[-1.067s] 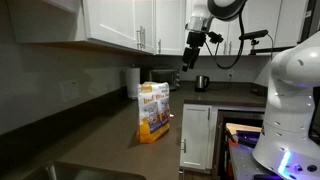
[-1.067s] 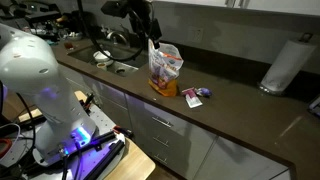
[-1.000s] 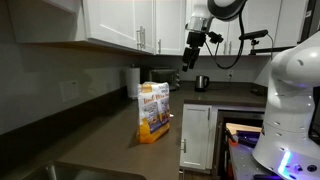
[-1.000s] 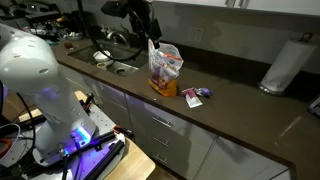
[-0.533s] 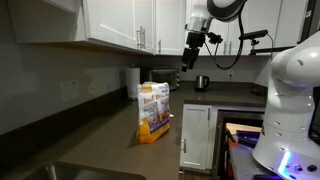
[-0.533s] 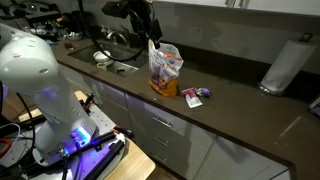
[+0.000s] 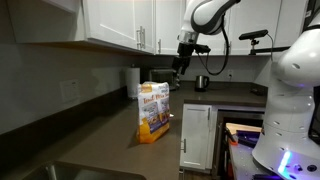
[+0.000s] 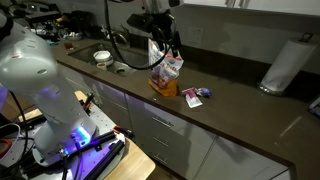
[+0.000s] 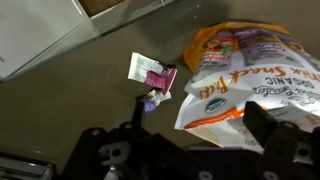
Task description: Take one of the small packets and put it inside the large package
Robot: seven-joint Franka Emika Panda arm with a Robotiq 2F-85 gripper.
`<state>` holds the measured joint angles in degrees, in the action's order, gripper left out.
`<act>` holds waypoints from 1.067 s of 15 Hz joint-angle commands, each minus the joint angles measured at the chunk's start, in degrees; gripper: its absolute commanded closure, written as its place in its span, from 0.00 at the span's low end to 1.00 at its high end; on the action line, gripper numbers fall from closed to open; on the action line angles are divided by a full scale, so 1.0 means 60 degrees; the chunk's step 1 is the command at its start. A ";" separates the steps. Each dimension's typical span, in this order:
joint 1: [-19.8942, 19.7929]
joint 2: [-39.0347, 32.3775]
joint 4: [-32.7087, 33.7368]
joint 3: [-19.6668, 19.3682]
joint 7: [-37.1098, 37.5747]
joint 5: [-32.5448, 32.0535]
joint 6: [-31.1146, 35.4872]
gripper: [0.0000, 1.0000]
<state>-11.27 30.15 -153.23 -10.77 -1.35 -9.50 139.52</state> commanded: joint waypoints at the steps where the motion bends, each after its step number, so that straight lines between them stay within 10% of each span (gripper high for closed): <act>1: -0.0212 -0.1634 0.1372 -0.0302 -0.0549 0.0017 -0.0068 0.00; 16: -0.0486 -0.6051 0.3799 -0.0870 -0.1268 0.1917 -0.0080 0.00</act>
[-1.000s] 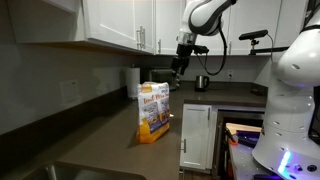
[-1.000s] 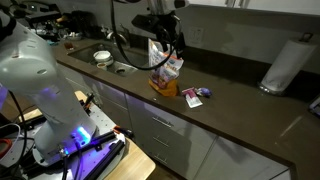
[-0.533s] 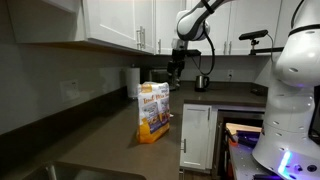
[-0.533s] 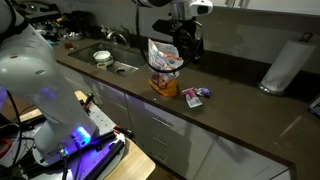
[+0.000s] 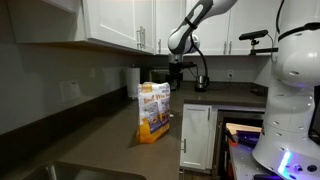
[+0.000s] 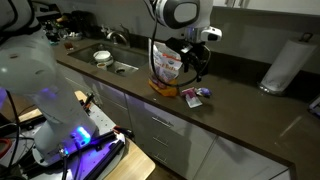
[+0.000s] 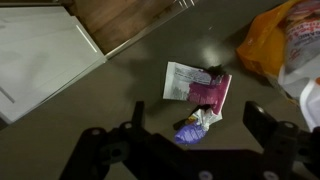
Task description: Take one of the small packets and put it inside the large package
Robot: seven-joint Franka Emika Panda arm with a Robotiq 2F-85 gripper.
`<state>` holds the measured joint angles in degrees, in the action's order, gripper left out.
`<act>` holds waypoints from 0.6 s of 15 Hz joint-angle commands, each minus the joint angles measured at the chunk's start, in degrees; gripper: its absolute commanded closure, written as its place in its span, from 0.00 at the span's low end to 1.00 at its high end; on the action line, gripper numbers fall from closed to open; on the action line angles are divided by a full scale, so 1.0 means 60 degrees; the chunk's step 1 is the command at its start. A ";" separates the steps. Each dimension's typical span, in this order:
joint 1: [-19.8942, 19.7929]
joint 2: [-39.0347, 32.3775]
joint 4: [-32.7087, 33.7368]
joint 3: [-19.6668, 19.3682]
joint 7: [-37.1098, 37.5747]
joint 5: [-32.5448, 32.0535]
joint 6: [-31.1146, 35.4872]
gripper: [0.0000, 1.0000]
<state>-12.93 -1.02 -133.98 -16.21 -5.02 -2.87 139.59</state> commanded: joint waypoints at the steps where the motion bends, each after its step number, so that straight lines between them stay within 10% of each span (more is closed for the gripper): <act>1: -0.0272 -0.1099 0.0694 0.0068 -0.0769 0.1058 -0.0090 0.00; 9: -0.0813 -0.2274 0.1340 0.0356 -0.1085 0.2018 -0.0416 0.00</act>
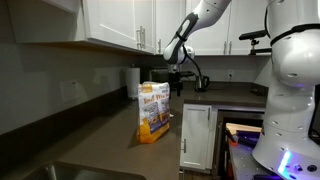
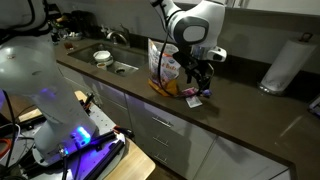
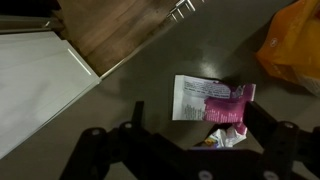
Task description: Take one of the small packets and put it inside the large package
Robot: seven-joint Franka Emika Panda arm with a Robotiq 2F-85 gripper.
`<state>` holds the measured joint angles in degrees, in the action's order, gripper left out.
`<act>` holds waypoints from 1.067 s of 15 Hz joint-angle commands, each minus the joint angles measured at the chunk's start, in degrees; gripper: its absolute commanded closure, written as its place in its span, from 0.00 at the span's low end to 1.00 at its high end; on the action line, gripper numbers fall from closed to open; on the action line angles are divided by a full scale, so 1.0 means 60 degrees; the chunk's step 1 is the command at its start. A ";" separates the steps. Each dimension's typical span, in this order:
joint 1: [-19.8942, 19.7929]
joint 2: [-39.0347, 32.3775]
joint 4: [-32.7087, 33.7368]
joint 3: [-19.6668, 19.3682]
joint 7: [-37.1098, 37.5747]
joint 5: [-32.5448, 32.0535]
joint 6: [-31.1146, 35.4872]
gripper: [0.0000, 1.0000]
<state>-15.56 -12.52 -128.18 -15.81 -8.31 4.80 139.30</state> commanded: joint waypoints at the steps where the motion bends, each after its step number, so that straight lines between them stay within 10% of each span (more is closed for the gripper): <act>1: -0.0485 -0.0413 0.0369 0.0439 -0.0750 0.1219 -0.0427 0.00; 8: -0.0885 -0.0706 0.0274 0.1465 -0.2925 0.4283 -0.0496 0.00; 16: -0.0671 -0.1121 -0.0090 0.1900 -0.3910 0.4053 0.1709 0.00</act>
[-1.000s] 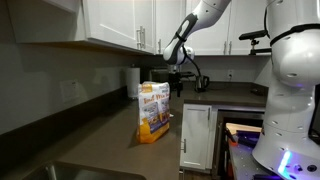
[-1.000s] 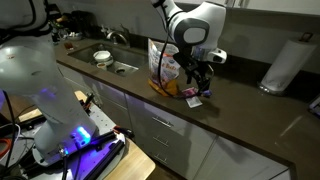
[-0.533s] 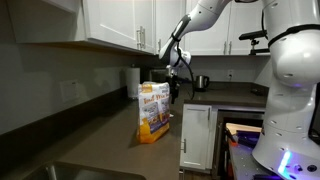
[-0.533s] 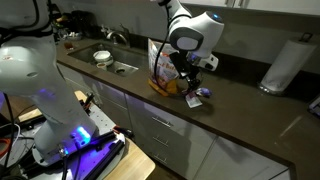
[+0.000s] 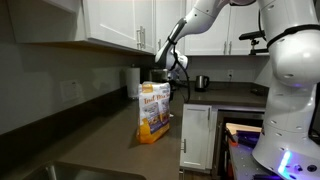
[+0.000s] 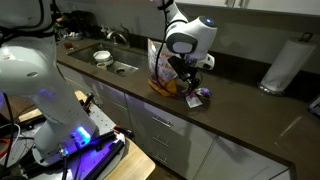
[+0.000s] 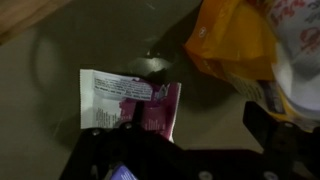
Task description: Take one of the small packets and put it inside the large package
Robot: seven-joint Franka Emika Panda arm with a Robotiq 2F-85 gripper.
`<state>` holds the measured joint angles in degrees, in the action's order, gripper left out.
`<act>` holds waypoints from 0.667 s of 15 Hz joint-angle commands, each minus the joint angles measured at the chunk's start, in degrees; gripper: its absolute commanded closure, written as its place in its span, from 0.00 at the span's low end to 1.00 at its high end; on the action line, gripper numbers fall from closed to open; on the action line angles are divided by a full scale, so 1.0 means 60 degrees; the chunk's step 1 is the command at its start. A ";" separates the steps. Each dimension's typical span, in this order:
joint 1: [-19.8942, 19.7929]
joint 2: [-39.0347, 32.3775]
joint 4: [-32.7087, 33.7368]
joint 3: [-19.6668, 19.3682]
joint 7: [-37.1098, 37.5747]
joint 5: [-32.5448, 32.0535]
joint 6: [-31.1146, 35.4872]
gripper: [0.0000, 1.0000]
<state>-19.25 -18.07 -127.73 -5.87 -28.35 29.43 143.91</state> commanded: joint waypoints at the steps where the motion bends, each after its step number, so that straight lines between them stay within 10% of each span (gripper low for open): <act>1: -0.0037 -0.0299 -0.0229 0.0319 -0.0663 -0.0204 0.1313 0.00; 9: 0.0005 -0.1116 -0.0609 0.0413 -0.0152 -0.1961 0.3149 0.00; 10: 0.0032 -0.1215 -0.0639 0.0351 -0.0014 -0.2338 0.3379 0.25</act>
<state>-19.25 -24.06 -130.22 -3.08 -30.75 20.97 159.66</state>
